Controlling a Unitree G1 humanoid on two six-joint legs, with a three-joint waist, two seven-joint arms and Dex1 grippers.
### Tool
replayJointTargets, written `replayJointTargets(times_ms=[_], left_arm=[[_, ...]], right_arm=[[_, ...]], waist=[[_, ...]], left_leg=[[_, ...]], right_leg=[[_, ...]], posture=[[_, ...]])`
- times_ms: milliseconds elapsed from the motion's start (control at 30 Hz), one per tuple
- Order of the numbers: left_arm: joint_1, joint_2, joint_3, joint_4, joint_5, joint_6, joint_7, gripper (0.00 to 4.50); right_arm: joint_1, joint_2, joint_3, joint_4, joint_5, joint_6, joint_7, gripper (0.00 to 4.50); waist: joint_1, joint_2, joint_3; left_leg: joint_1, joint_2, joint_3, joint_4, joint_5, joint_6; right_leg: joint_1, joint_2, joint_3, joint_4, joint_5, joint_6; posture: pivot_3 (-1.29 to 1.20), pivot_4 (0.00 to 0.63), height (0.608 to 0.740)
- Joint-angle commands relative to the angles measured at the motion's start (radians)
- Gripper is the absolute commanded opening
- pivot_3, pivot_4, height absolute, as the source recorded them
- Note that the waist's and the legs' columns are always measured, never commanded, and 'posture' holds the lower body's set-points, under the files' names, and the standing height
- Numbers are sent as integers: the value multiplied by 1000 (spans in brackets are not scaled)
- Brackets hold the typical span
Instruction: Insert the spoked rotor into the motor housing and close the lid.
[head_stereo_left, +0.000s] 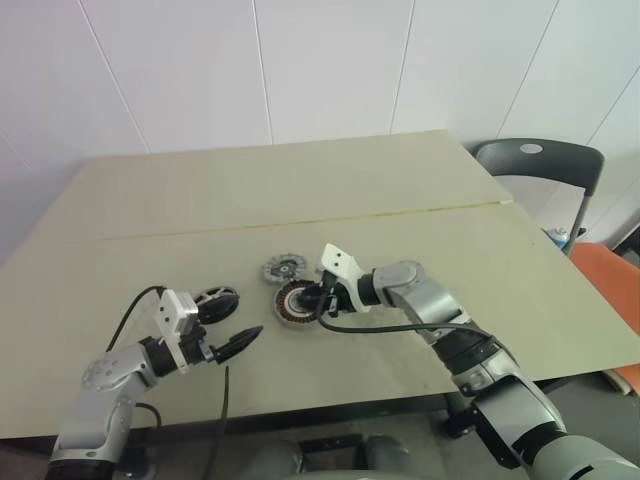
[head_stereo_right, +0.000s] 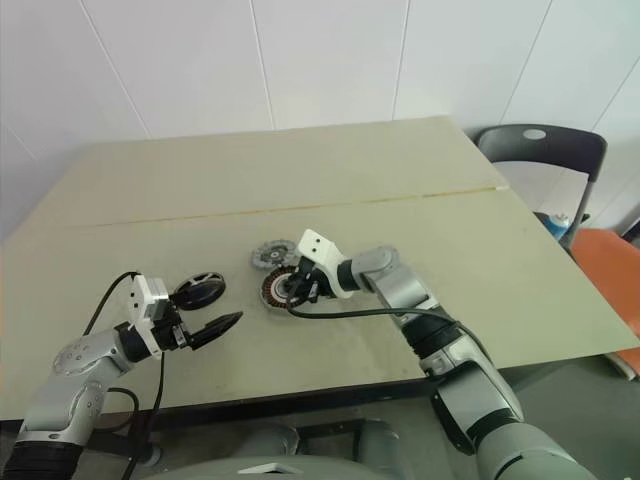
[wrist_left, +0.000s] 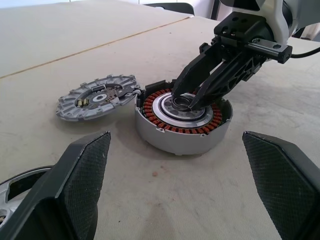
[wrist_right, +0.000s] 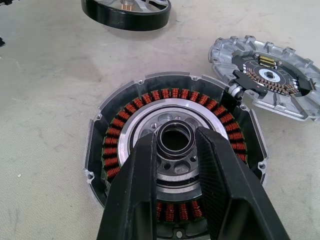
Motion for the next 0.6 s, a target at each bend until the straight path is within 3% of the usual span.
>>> replayJointTargets(times_ms=[33, 600], left_arm=[[-10, 4, -1, -19, -1, -8, -3, 4500], [-12, 13, 5, -58, -4, 21, 10, 4500]], right_arm=[[-18, 4, -7, 6, -9, -7, -2, 751], [-6, 14, -4, 12, -11, 4, 0, 751]], waist=[[0, 0, 0], [-1, 0, 0]], left_leg=[[0, 0, 0, 0, 0, 0], [0, 0, 0, 0, 0, 0]], right_leg=[[0, 0, 0, 0, 0, 0], [0, 0, 0, 0, 0, 0]], posture=[[0, 0, 740], [0, 0, 740]])
